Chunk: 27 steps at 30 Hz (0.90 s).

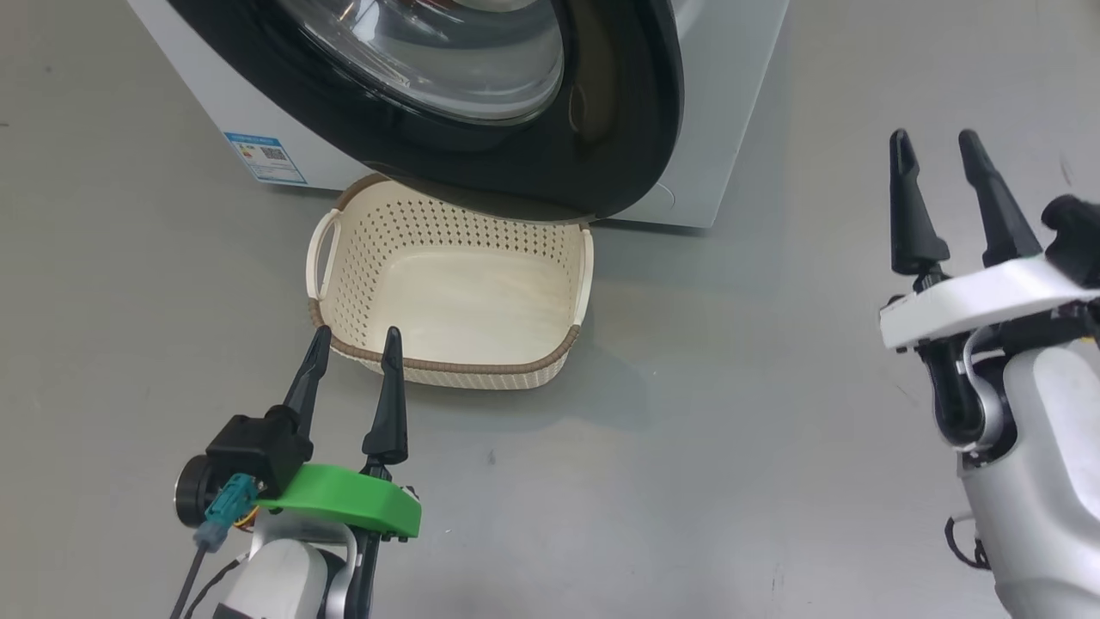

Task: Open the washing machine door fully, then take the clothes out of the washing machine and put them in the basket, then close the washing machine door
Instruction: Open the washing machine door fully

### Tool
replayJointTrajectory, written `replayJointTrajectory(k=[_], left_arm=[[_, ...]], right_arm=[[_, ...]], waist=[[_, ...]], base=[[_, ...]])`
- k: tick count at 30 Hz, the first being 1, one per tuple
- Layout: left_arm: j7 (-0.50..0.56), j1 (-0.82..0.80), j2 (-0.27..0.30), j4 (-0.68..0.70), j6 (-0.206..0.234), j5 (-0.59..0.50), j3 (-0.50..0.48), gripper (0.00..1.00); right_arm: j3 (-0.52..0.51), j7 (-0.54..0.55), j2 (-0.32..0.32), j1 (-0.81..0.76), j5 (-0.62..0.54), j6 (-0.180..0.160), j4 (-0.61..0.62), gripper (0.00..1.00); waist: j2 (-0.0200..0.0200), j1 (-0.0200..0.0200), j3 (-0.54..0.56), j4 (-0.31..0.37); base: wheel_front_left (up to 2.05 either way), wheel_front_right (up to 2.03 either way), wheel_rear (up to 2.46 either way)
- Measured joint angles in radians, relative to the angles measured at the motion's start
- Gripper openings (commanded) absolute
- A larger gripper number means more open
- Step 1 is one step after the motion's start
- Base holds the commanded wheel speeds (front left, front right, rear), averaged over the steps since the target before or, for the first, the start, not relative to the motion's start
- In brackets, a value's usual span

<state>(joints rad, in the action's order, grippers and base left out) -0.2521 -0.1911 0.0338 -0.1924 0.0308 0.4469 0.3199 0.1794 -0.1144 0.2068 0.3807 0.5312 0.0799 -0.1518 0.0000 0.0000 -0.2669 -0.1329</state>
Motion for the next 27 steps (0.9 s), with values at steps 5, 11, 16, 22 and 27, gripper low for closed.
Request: replayJointTrajectory(k=[5, 11, 16, 22, 27], left_arm=[[0.000, -0.021, 0.000, 0.003, 0.000, 0.002, 0.020, 1.00], [0.000, -0.038, 0.000, 0.004, 0.000, 0.011, 0.039, 1.00], [0.000, -0.055, 0.000, 0.005, 0.001, 0.018, 0.048, 1.00], [0.000, -0.059, 0.000, 0.005, 0.002, 0.027, 0.063, 1.00], [0.000, -0.061, 0.000, 0.005, 0.008, 0.029, 0.070, 1.00]], right_arm=[[0.002, 0.047, 0.051, 0.116, -0.018, 0.001, -0.006, 1.00], [0.007, 0.115, 0.049, 0.224, 0.022, 0.016, -0.035, 0.00], [-0.043, 0.189, -0.023, 0.289, 0.192, 0.016, -0.082, 0.00], [-0.109, 0.304, -0.080, 0.356, 0.374, 0.014, -0.153, 0.00], [-0.151, 0.415, -0.104, 0.414, 0.504, -0.012, -0.209, 0.00]], waist=[[0.0000, 0.0000, -0.028, -0.022], [0.0000, 0.0000, -0.055, -0.053], [0.0000, 0.0000, -0.073, -0.079], [0.0000, 0.0000, -0.091, -0.106], [0.0000, 0.0000, -0.104, -0.125]], base=[[0.00, 0.00, 0.00], [0.00, 0.00, 0.00], [0.00, 0.00, 0.00], [0.00, 0.00, 0.00], [0.00, 0.00, 0.00]])
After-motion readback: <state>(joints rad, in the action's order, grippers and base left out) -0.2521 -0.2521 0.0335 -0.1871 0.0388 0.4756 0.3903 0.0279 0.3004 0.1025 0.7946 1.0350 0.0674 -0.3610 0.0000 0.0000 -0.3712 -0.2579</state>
